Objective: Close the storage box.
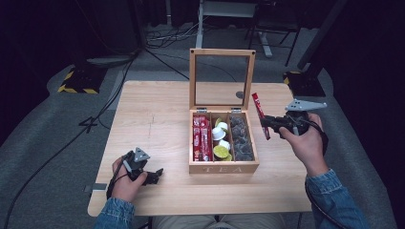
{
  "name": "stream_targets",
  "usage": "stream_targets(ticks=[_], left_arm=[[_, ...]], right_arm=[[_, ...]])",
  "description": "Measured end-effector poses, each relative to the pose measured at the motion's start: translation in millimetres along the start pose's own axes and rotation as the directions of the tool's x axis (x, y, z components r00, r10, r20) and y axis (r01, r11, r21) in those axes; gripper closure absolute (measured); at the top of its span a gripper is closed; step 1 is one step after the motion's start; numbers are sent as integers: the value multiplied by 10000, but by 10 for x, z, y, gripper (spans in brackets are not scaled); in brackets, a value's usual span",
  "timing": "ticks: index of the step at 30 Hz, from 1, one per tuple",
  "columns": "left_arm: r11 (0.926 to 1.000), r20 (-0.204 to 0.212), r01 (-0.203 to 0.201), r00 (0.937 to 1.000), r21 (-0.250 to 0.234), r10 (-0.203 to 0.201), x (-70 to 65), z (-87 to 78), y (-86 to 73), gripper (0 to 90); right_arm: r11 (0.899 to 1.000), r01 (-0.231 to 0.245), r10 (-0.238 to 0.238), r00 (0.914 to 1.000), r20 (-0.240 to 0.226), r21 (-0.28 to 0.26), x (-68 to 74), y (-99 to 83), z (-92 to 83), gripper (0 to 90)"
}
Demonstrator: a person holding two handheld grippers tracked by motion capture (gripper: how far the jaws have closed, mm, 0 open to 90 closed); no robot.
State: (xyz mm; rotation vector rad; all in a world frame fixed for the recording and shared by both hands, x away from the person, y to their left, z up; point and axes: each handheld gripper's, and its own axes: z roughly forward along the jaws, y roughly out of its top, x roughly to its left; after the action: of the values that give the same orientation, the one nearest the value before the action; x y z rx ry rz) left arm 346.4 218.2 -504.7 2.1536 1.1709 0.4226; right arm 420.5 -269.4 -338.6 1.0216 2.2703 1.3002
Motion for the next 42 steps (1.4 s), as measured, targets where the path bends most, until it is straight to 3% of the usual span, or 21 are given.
stream_targets(ticks=[12,17,20,37,42], left_arm=[[10000,-4,18,10000,-17,-18,-2,2,0,41],[10000,-4,19,10000,-16,-19,-2,1,0,41],[10000,-5,23,10000,-21,-23,-2,2,0,41],[10000,-28,44,10000,-36,-44,0,8,3,36],[10000,-32,41,10000,-47,-41,1,10,4,35]], right_arm=[[9978,-628,640,9952,745,-188,-284,-462,-84,819],[9982,-594,596,9921,1107,-54,-357,-546,-93,819],[9984,-561,542,9905,1260,117,-390,-601,-75,819],[9871,-1343,1147,9729,2009,870,-698,-971,89,818],[9826,-1383,1093,9702,2162,1240,-752,-1065,163,819]])
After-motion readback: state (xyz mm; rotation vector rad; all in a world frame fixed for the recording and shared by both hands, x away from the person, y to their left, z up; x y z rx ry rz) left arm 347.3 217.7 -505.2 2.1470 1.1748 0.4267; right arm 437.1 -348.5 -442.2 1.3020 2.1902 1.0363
